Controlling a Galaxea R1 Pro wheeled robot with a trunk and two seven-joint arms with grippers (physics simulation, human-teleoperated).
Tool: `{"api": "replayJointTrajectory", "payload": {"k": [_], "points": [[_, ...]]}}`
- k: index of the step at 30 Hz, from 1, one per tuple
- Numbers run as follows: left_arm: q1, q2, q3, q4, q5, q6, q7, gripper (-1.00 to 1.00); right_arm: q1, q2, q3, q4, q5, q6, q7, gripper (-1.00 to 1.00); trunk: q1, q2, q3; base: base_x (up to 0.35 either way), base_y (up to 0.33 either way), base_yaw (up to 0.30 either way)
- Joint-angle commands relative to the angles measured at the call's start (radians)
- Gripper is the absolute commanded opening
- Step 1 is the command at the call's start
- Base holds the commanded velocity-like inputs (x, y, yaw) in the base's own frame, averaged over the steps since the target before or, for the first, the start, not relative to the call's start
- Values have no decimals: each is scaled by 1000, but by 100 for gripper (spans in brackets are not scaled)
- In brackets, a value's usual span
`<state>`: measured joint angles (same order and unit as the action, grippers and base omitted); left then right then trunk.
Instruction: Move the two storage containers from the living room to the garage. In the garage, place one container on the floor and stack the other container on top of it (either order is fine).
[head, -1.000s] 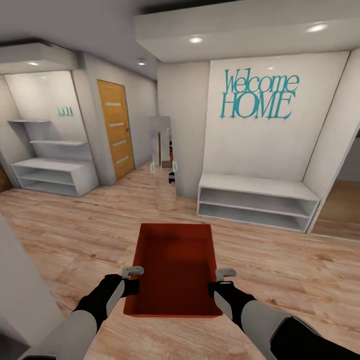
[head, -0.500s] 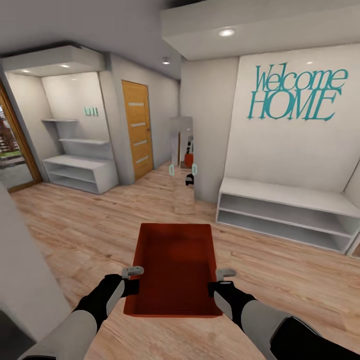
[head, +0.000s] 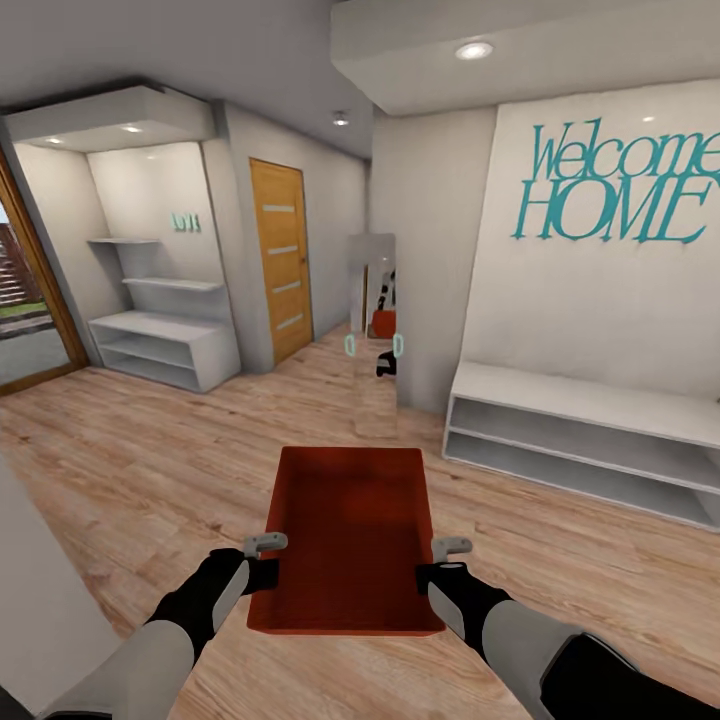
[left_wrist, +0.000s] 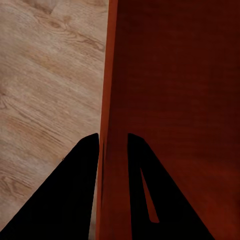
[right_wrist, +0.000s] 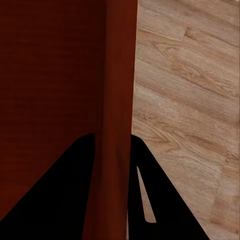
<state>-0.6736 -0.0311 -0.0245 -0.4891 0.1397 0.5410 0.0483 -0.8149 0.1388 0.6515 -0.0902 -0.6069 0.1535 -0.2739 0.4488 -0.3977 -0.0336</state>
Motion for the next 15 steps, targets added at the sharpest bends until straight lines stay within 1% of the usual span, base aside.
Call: {"api": "replayJointTrajectory", "payload": {"k": [1,5,7,15], "points": [[-1,2,5,0,-31,8,18,-100,-1,-2,-6,-3,27,6,-11,-100,1,-2,-2,323,0,0],[0,2,5,0,-31,8,18,-100,-1,-1,-6,-3,27,7,-11,-100,1,-2,-2,323,0,5],[-1,2,5,0,-31,8,18,-100,-1,-1,-6,-3,27,7,-11,-100,1,-2,-3,323,0,123],[0,1,5,0,-31,8,18,-100,-1,-2,-6,-3,27,6,-11,-100,1,-2,-3,323,0,246]]}}
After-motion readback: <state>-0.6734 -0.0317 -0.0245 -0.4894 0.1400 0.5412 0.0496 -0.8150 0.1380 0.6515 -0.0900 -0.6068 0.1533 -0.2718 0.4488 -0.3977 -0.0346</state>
